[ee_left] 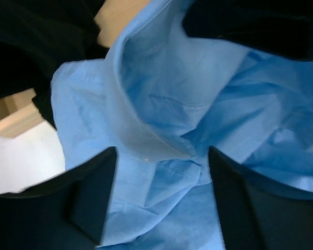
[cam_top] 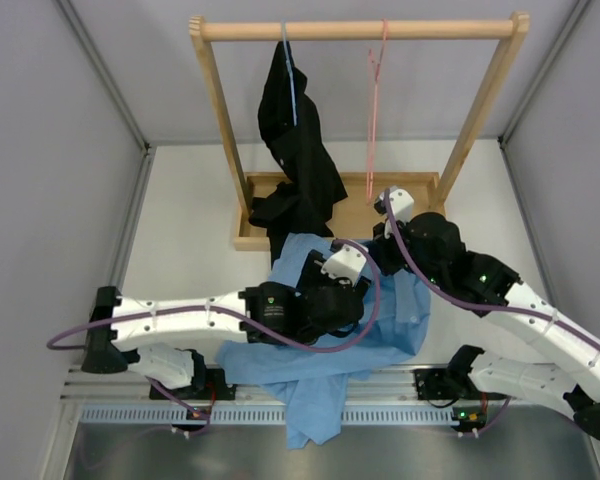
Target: Place the shirt on the hanger
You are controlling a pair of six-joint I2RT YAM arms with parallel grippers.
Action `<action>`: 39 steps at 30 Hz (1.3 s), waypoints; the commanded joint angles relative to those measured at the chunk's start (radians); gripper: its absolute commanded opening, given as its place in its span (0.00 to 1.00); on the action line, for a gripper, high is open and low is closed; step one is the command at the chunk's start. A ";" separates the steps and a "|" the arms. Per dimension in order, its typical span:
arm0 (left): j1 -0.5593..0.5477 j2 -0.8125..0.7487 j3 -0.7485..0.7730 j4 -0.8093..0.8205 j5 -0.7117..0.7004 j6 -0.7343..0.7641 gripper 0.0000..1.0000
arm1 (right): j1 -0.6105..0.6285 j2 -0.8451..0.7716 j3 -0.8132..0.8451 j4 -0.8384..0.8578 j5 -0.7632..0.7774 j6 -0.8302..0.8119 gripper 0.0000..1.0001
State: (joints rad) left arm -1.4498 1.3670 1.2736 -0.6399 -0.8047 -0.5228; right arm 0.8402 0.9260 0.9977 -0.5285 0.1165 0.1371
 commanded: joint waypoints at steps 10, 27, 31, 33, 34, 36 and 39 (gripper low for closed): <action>0.020 0.148 0.118 -0.121 -0.241 -0.181 0.62 | 0.008 -0.013 0.048 -0.007 -0.001 0.081 0.00; 0.074 0.117 0.050 -0.118 -0.191 -0.278 0.19 | 0.008 -0.003 -0.005 0.042 0.028 0.094 0.00; 0.146 0.040 -0.028 -0.046 -0.093 -0.185 0.35 | 0.008 -0.036 -0.028 0.078 -0.014 0.110 0.00; 0.149 0.004 -0.069 0.054 -0.035 -0.067 0.41 | 0.008 -0.041 -0.027 0.084 -0.026 0.119 0.00; 0.152 -0.005 -0.083 0.084 0.022 -0.016 0.41 | 0.010 -0.039 -0.025 0.085 -0.035 0.121 0.00; 0.154 -0.020 -0.112 0.153 0.076 0.024 0.24 | 0.008 -0.039 -0.030 0.097 -0.066 0.127 0.00; 0.155 -0.023 -0.131 0.190 0.136 0.052 0.12 | 0.008 -0.042 -0.036 0.101 -0.075 0.128 0.00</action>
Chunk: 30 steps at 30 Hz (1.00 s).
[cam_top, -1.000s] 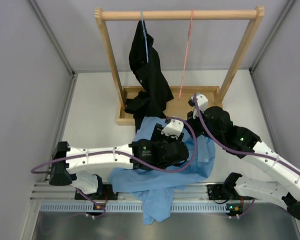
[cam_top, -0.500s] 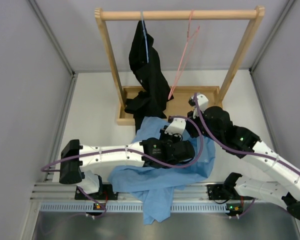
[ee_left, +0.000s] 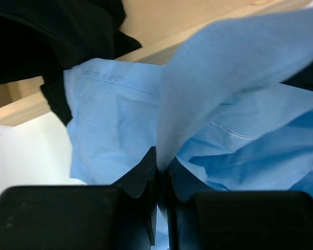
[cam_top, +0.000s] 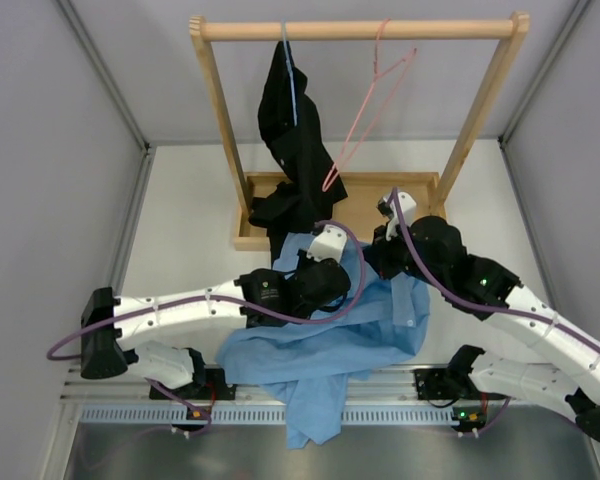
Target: Place the shirt on the hanger
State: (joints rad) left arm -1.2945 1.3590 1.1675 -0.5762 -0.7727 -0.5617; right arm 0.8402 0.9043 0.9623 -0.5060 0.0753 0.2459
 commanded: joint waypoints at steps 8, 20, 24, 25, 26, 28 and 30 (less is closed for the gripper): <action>0.000 -0.031 -0.028 0.145 0.190 0.112 0.00 | 0.007 -0.012 -0.004 0.061 0.024 0.004 0.00; 0.032 -0.164 -0.049 0.001 0.147 0.039 0.00 | -0.010 -0.083 0.009 0.087 -0.048 0.047 0.69; 0.034 -0.198 -0.103 0.090 0.197 0.052 0.00 | -0.012 -0.105 0.101 0.093 0.102 0.090 1.00; 0.034 -0.213 -0.120 0.108 0.208 0.055 0.00 | -0.010 -0.090 0.148 0.084 0.147 0.108 0.99; 0.034 -0.221 -0.133 0.127 0.213 0.054 0.00 | -0.010 -0.078 0.174 0.083 0.185 0.112 0.99; 0.034 -0.251 -0.185 0.189 0.211 0.043 0.00 | -0.010 -0.026 0.241 0.081 0.277 0.124 0.99; 0.034 -0.274 -0.224 0.234 0.204 0.033 0.00 | -0.012 0.017 0.288 0.083 0.340 0.153 1.00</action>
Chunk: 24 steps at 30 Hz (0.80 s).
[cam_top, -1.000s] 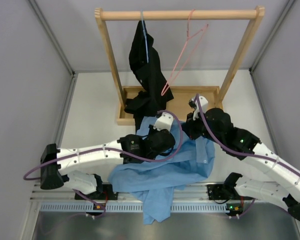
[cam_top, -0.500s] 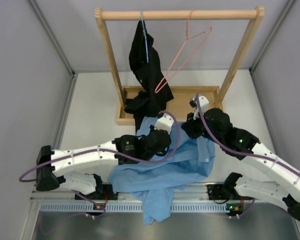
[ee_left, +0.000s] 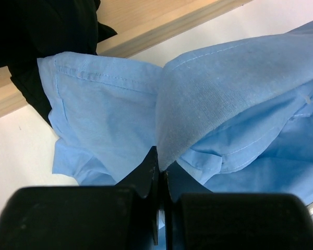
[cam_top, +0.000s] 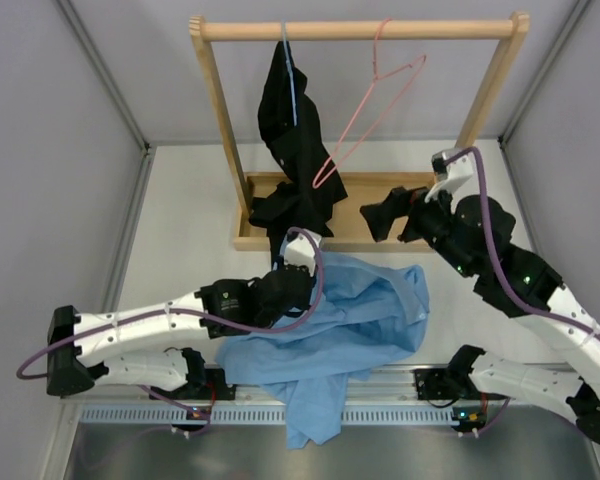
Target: Place the shirt on the hanger
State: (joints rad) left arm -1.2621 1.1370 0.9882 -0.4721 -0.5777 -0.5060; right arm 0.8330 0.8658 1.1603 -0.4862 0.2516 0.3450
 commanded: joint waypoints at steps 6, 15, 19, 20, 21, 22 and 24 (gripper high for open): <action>0.001 -0.108 -0.125 0.205 -0.016 -0.042 0.00 | -0.003 0.226 0.275 0.095 0.236 0.071 0.99; 0.001 -0.062 -0.137 0.207 0.001 -0.057 0.00 | -0.009 0.461 0.496 0.100 0.371 -0.030 0.96; 0.001 -0.039 -0.137 0.207 0.010 -0.071 0.00 | -0.020 0.559 0.587 0.100 0.385 -0.057 0.93; 0.001 -0.037 -0.138 0.207 0.013 -0.071 0.00 | -0.023 0.567 0.595 0.100 0.382 -0.061 0.93; 0.001 -0.036 -0.140 0.207 0.013 -0.072 0.00 | -0.025 0.572 0.604 0.100 0.380 -0.061 0.92; 0.001 -0.034 -0.144 0.207 0.015 -0.074 0.00 | -0.025 0.573 0.599 0.103 0.377 -0.061 0.92; 0.001 -0.034 -0.151 0.208 0.015 -0.075 0.00 | -0.026 0.575 0.592 0.124 0.371 -0.061 0.91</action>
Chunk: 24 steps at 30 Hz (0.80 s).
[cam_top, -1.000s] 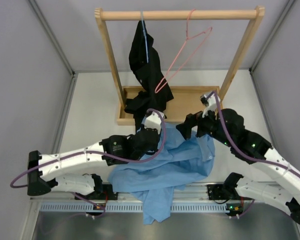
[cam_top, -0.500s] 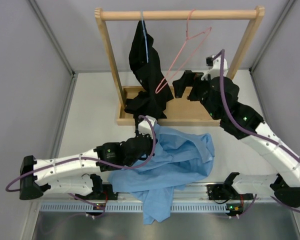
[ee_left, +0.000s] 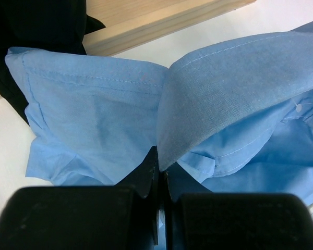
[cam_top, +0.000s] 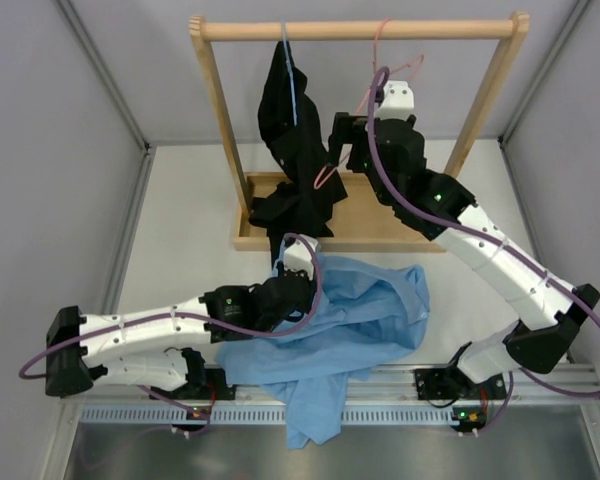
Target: Place the shirt on the hanger
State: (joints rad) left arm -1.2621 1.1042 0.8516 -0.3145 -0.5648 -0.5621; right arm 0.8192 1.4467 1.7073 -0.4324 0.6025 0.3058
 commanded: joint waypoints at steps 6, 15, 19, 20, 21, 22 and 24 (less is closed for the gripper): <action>0.001 0.011 -0.022 0.057 0.014 -0.025 0.00 | -0.023 0.041 0.046 0.055 0.118 -0.065 0.75; 0.001 0.022 -0.025 0.058 0.009 -0.021 0.00 | -0.041 -0.086 -0.141 0.107 0.132 -0.083 0.43; 0.003 0.037 -0.022 0.057 0.020 -0.019 0.00 | -0.078 -0.129 -0.172 0.119 0.094 -0.097 0.26; 0.001 0.039 -0.025 0.057 0.022 -0.019 0.00 | -0.095 -0.137 -0.179 0.121 0.074 -0.096 0.23; 0.001 0.042 -0.025 0.057 0.023 -0.021 0.00 | -0.106 -0.153 -0.192 0.119 0.063 -0.096 0.17; 0.001 0.045 -0.025 0.057 0.025 -0.021 0.00 | -0.112 -0.164 -0.196 0.121 0.054 -0.097 0.15; 0.001 0.048 -0.023 0.057 0.026 -0.021 0.00 | -0.130 -0.187 -0.212 0.126 0.022 -0.105 0.14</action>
State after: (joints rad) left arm -1.2621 1.1469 0.8299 -0.3080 -0.5442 -0.5747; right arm 0.7193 1.3228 1.5051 -0.3801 0.6765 0.2169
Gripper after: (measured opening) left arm 0.023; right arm 0.145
